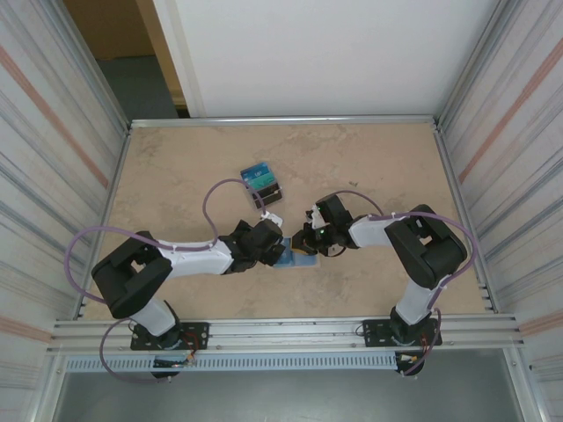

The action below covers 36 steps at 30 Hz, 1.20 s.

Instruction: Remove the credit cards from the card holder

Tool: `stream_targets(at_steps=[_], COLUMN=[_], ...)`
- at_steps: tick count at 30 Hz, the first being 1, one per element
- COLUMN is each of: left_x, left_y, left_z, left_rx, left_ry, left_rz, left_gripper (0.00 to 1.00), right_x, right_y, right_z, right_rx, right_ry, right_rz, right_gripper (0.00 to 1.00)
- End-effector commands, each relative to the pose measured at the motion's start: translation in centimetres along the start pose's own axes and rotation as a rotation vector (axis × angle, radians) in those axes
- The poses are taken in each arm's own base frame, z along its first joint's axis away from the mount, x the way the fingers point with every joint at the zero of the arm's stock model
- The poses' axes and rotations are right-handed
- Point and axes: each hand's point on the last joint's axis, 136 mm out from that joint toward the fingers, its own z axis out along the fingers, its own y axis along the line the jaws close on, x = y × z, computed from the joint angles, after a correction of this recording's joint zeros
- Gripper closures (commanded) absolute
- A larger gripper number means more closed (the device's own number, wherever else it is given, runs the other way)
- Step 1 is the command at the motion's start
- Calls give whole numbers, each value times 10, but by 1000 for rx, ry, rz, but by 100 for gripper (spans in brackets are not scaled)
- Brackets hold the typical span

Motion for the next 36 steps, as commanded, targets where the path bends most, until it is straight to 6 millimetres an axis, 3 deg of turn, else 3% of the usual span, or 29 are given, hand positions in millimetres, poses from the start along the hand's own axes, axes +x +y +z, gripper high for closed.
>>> stream_targets(at_steps=[1,14,36], left_x=[21,25,23], left_y=[-8,-2,4], left_z=[3,3,3], left_rx=[13,-22,-59], left_ry=[75,85,82], left_rz=[28,35,62], left_gripper=[1,1,1], right_x=[1,-3,-8], right_y=[3,-15,-23], right_z=[3,-8,-23], right_rx=[-33,34,136], right_ry=[9,-23,-55], right_rz=[9,26,-8], right_gripper=[91,100,100])
